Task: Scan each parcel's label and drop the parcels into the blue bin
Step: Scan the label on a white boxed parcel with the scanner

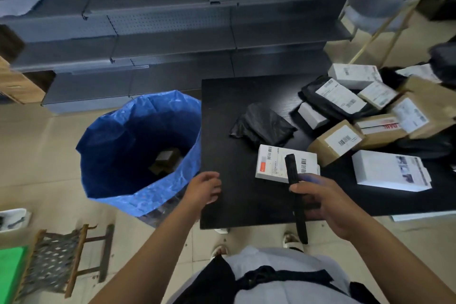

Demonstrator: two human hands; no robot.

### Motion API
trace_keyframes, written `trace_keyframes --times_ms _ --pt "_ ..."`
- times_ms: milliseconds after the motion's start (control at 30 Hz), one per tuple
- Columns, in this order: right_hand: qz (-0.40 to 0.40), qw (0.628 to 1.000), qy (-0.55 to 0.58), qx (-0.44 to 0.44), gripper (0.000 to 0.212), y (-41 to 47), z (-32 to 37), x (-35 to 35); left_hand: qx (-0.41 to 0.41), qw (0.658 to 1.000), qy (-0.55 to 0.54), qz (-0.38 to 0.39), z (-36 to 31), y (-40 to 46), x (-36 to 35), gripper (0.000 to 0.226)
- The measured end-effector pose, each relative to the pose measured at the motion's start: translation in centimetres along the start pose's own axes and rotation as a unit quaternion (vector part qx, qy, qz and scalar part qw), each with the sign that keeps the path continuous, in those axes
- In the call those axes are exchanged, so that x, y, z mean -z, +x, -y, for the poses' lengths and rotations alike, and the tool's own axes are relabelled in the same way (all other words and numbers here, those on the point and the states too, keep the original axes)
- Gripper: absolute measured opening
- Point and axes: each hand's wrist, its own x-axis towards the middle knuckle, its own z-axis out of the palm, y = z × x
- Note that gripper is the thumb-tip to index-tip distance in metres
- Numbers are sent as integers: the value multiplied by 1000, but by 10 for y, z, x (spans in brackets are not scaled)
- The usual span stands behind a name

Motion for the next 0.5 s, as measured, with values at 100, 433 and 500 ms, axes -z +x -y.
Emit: trace_keyframes --times_ms 100,433,500 --pt "-2 1000 4 4 25 4 -1 36 -60 988 138 32 -3 -14 -50 19" --pt "14 1000 -2 -4 65 16 -7 182 -237 626 738 82 -41 54 -202 117" --pt "15 1000 -6 -2 78 20 -10 208 -230 560 790 97 -45 59 -221 129"
